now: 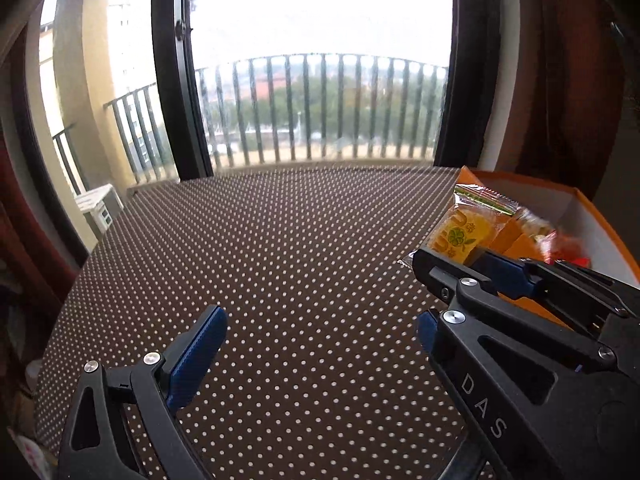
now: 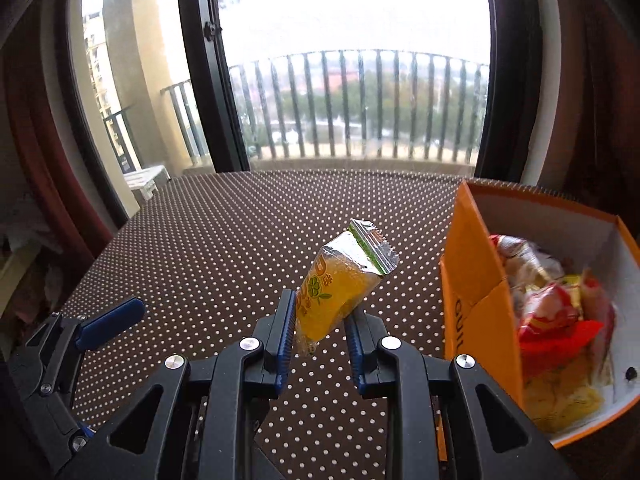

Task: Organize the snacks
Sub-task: 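Lift the yellow cake with the right tool and carry it over the box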

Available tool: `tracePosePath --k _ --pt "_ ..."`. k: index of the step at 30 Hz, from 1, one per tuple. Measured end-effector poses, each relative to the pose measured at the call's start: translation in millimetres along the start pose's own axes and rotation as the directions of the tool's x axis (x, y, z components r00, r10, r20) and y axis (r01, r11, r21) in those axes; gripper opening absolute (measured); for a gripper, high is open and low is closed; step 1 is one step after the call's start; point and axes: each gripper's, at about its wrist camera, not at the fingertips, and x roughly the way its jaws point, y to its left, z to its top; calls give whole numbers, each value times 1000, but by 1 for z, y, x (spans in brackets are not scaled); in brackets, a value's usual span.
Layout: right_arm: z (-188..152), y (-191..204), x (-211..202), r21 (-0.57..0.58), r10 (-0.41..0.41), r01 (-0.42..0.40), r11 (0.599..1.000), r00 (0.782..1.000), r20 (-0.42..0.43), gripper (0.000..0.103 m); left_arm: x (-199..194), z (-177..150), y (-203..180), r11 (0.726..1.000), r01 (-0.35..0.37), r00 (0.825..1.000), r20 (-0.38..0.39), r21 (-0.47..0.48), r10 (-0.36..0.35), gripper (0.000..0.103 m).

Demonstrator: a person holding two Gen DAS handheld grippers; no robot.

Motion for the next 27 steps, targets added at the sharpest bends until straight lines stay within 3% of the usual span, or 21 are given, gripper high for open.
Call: tracePosePath --k 12,27 --pt "13 -15 -38 -10 21 -20 1000 996 83 26 -39 17 -27 1000 -7 996 92 8 6 97" --pt "22 -66 -79 34 -48 42 999 979 196 26 -48 32 -62 996 45 981 184 83 -60 98"
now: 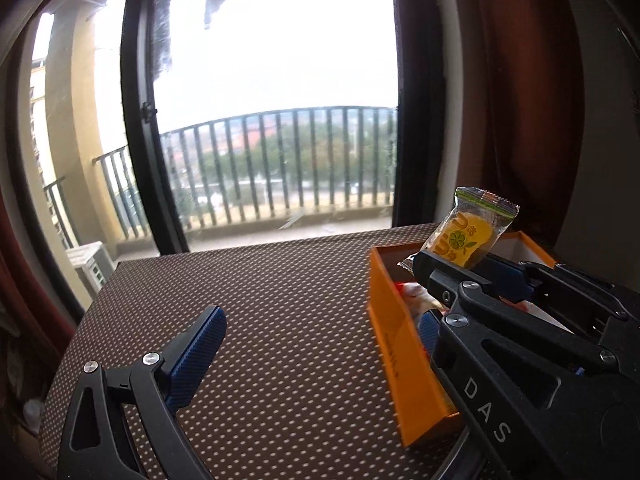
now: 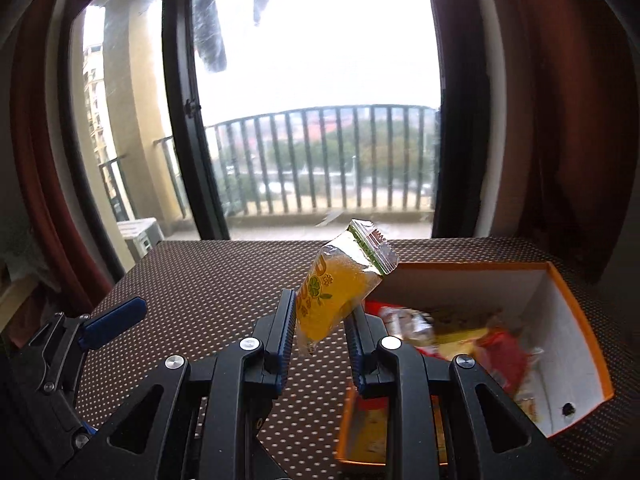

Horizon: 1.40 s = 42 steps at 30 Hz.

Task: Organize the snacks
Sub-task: 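Lift the yellow cake with the right tool and carry it over the box, then lower the cake into the box and open the right tool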

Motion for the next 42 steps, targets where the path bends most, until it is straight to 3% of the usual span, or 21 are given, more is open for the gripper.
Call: tracePosePath --k 11,23,34,42 --pt "-2 -45 -10 65 -101 99 993 995 22 26 24 12 -35 993 99 995 -3 65 -99 98" --pt "-12 -99 -2 148 -198 199 969 980 -19 26 71 17 -73 972 198 979 -67 126 -191 98" --pt "-27 -129 15 183 -241 255 949 966 -97 26 103 9 -95 954 254 959 -169 158 -227 99" --pt "-48 -148 31 223 -241 276 935 955 -171 26 124 2 -108 947 252 950 -240 198 -202 99"
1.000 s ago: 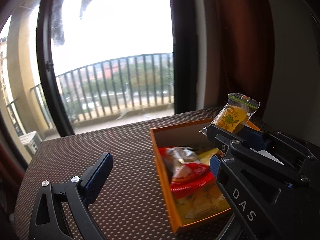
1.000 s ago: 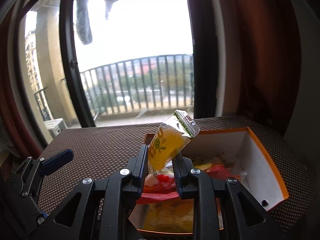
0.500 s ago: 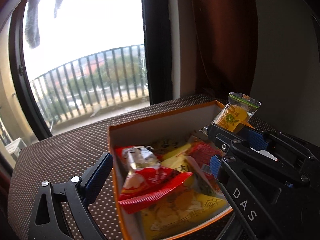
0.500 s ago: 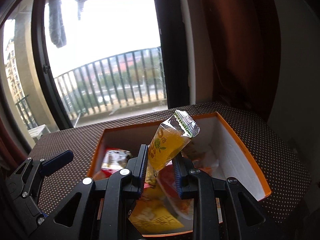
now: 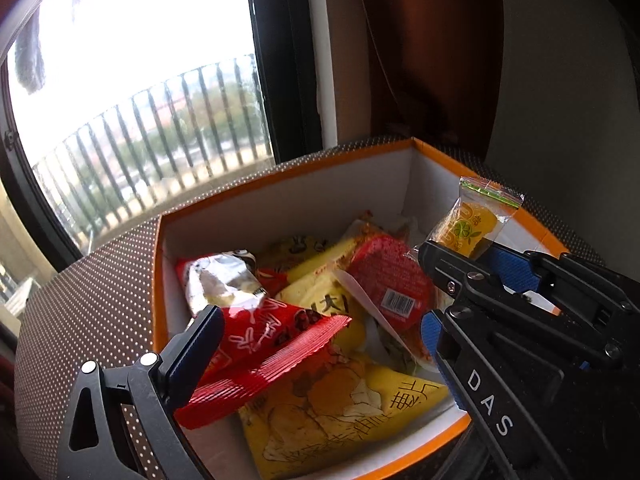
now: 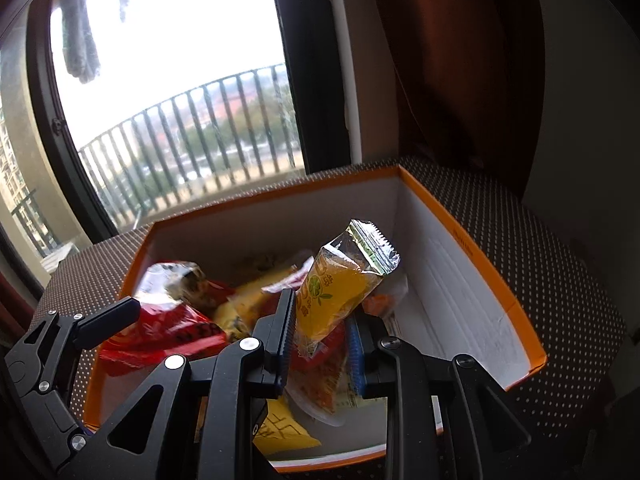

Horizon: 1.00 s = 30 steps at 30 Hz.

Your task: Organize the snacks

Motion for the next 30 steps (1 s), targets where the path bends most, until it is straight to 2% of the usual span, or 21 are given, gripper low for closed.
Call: tracePosePath --k 6,10,11,15,22,30 --pt "-6 -10 12 27 -10 11 1000 999 -37 26 -6 -6 -16 998 -41 999 0 41 41 100" --pt "-10 -12 13 47 -31 33 998 998 -48 30 -7 -8 -22 998 -32 999 -2 57 32 100" --pt "-11 -12 12 47 -43 45 998 998 -52 32 -10 -9 -24 998 -31 1000 -1 61 31 100" --pt "-11 -13 3 52 -76 77 996 997 -27 69 -20 -14 -25 998 -10 1000 12 55 9 100" --pt "-15 -7 -15 54 -58 57 997 998 17 80 -39 -20 -19 1000 -3 999 53 21 2 100" --pt "-20 22 -43 31 -38 36 999 997 68 84 -72 -33 -3 999 -32 992 121 -36 36 100"
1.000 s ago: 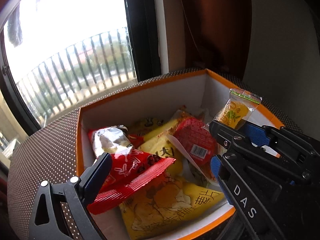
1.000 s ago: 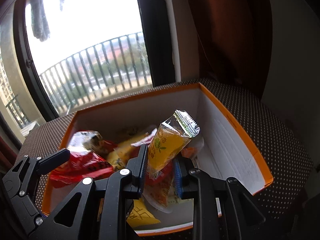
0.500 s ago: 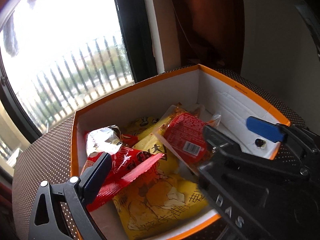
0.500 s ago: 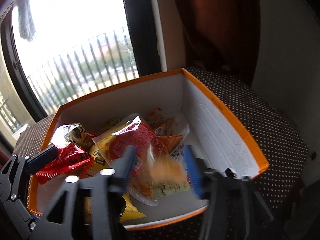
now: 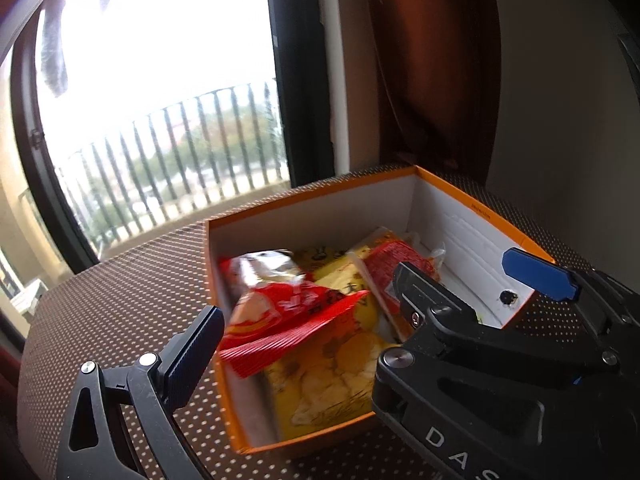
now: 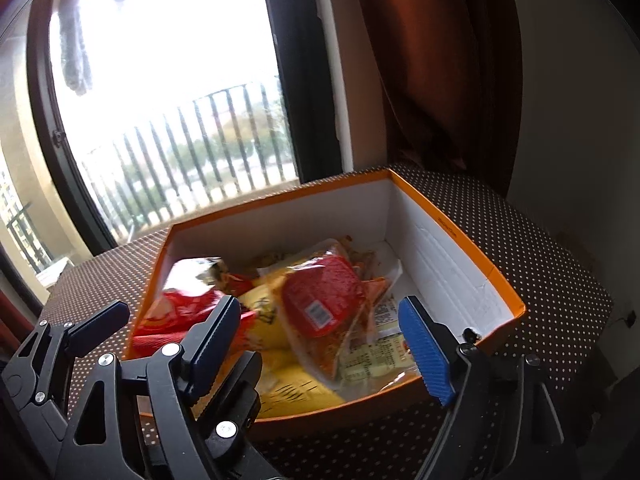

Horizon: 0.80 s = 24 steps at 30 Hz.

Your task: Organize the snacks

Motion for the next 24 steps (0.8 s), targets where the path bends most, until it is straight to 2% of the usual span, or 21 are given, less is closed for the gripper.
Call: tracePosePath --k 11,18,24 --pt "-8 48 -44 -72 72 -65 995 993 95 90 -60 -17 37 992 -101 988 110 -81 110 102" --pt "-14 84 -75 -127 142 -121 984 976 165 95 -104 -33 69 973 -172 964 177 -152 198 102" --pt "-20 106 -93 -163 203 -171 972 958 203 98 -133 -50 93 950 -229 944 191 -213 270 102"
